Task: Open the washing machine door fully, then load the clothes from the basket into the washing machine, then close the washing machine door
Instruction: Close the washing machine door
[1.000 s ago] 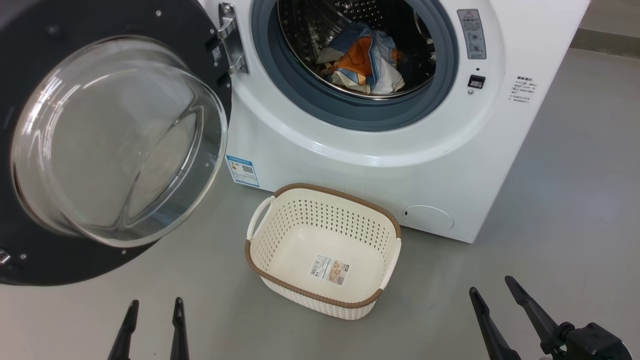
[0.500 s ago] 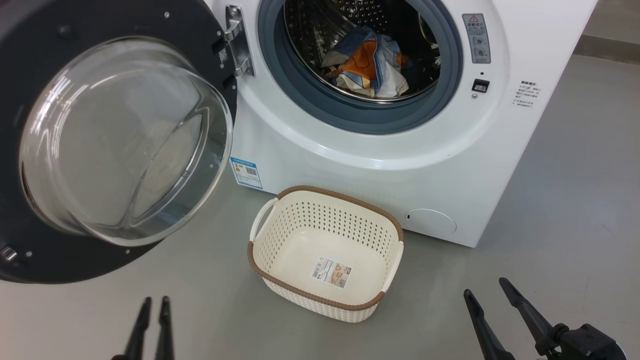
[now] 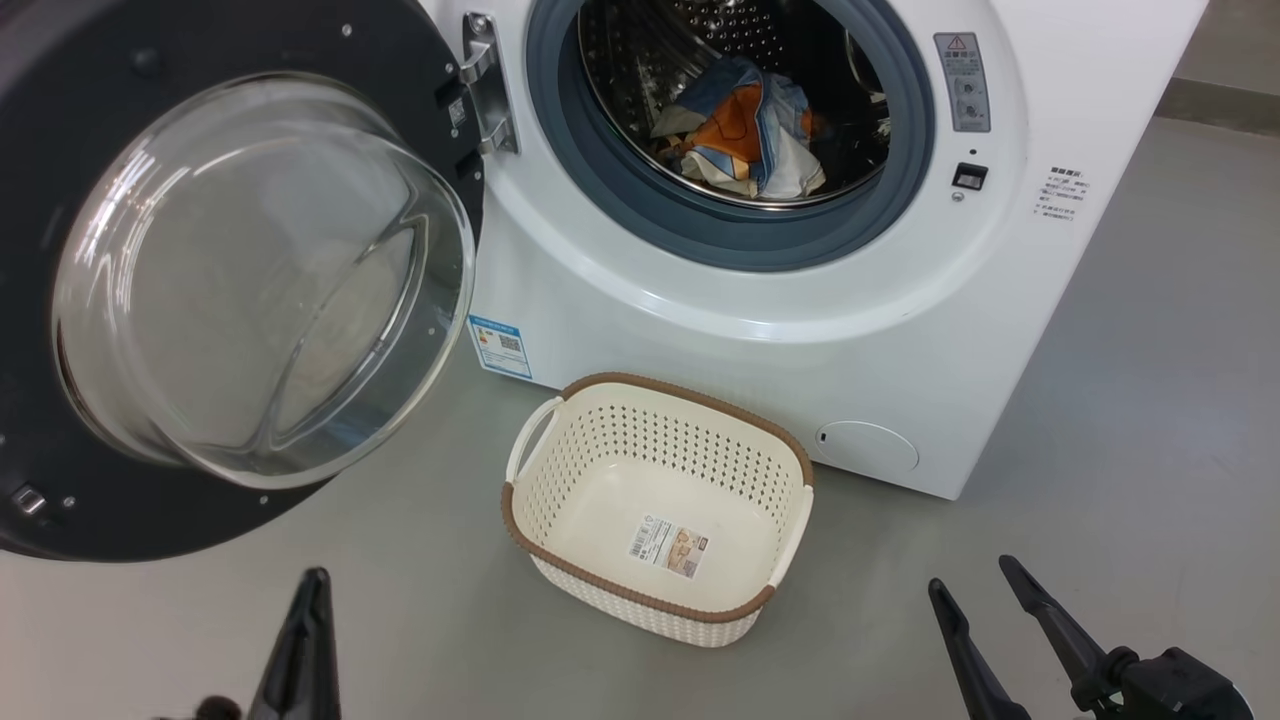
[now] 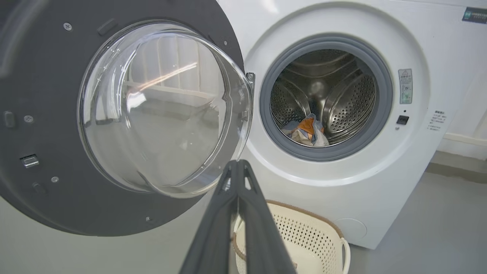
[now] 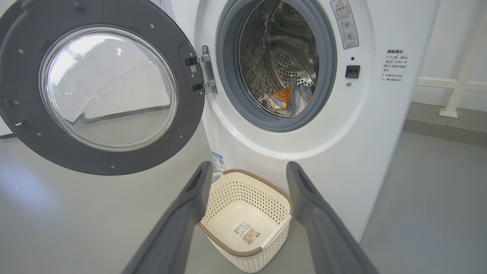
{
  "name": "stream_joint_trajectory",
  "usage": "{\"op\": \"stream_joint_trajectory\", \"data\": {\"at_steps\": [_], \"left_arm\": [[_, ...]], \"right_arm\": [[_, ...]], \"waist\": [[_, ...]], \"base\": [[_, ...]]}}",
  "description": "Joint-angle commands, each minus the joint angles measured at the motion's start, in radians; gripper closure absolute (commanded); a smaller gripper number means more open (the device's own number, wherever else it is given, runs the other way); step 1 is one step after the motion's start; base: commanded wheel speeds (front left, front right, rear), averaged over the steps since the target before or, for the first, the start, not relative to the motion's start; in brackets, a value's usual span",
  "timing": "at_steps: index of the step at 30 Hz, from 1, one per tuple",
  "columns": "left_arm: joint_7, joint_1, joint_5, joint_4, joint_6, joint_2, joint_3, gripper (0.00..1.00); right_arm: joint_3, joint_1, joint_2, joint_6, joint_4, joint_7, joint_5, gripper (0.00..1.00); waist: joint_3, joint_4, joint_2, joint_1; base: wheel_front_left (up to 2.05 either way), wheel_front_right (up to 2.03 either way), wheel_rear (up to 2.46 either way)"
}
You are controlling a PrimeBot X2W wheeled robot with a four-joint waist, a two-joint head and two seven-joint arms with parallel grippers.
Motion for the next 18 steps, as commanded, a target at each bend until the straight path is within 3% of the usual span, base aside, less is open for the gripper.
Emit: {"op": "stream_joint_trajectory", "data": {"at_steps": [1,5,10,16,18], "left_arm": [[-0.012,-0.027,-0.040,-0.057,-0.026,-0.018,0.059,1.00],[-0.012,-0.019,-0.183,-0.113,-0.129,-0.099,0.152,1.00],[-0.012,-0.028,-0.395,-0.168,-0.250,-0.154,0.297,1.00],[-0.012,-0.087,-0.654,-0.245,-0.299,-0.168,0.417,1.00],[-0.012,-0.121,-0.741,-0.277,-0.306,-0.146,0.465,1.00]], "right_arm": [[0.015,-0.038,-0.013,0.002,-0.028,-0.002,-0.016,0.00],[0.012,-0.037,-0.016,0.002,-0.034,0.001,-0.016,0.00],[0.010,-0.036,-0.019,0.002,-0.042,0.004,-0.015,0.00],[0.002,-0.033,-0.022,0.002,-0.051,0.008,-0.015,0.00],[-0.003,-0.032,-0.023,0.002,-0.056,0.010,-0.015,0.00]], "waist": [[0.002,0.003,0.0000,0.0000],[0.008,0.007,0.0000,0.0000],[0.015,0.009,0.0000,0.0000],[0.024,0.016,0.0000,0.0000],[0.031,0.021,0.0000,0.0000]], "base": [[0.00,0.00,0.00],[0.00,0.00,0.00],[0.00,0.00,0.00],[0.00,0.00,0.00],[0.00,0.00,0.00]]}}
